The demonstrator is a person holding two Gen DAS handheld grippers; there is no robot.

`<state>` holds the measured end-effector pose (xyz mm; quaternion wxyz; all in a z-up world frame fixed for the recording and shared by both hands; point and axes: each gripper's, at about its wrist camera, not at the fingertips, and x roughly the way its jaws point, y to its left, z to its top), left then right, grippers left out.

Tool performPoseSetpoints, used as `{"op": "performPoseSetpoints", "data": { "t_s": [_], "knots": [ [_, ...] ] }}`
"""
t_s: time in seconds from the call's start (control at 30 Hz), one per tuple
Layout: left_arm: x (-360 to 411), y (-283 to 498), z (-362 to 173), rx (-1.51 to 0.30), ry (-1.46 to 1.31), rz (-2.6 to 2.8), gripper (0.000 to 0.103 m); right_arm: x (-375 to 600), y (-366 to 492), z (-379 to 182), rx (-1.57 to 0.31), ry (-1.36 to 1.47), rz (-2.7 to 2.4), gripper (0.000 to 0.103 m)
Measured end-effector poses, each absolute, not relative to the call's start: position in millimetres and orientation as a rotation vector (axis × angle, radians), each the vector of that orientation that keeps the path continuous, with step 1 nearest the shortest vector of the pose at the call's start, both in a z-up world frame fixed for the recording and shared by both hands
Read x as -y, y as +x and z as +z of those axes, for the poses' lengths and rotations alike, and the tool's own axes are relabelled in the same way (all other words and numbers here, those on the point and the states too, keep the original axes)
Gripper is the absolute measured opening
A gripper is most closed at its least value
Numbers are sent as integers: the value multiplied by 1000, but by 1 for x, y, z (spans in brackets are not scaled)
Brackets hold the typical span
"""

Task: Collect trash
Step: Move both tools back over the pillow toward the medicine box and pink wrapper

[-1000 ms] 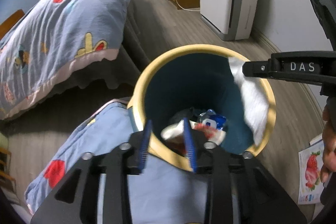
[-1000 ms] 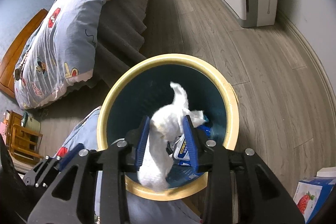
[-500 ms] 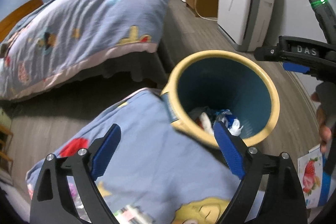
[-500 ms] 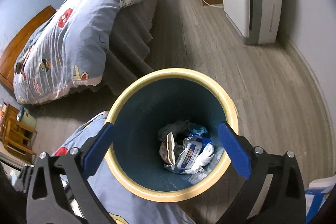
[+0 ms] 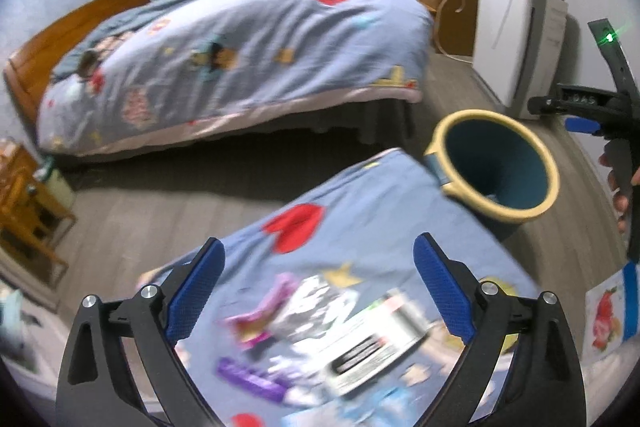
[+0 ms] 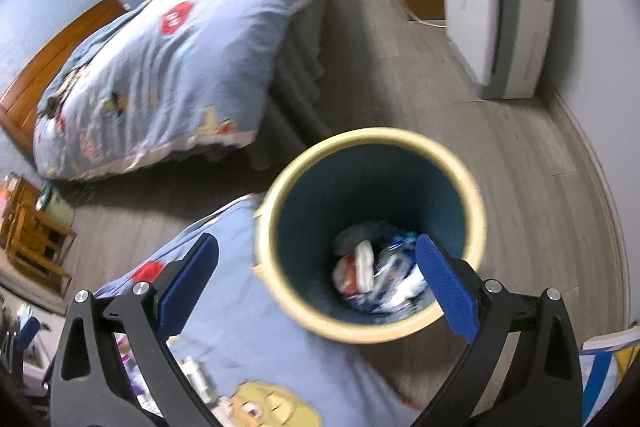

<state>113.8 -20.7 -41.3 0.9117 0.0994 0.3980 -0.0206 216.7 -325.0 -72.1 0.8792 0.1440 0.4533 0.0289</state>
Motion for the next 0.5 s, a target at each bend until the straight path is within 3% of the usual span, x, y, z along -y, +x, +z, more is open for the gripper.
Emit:
{"op": "performPoseSetpoints", "data": {
  "t_s": [0.27, 0.5],
  "knots": [
    [-57, 84, -48, -845, 107, 66, 95, 243, 184, -57, -958, 206, 186, 97],
    [-95, 70, -62, -870, 117, 95, 95, 192, 164, -76, -1027, 125, 200, 97]
  ]
}}
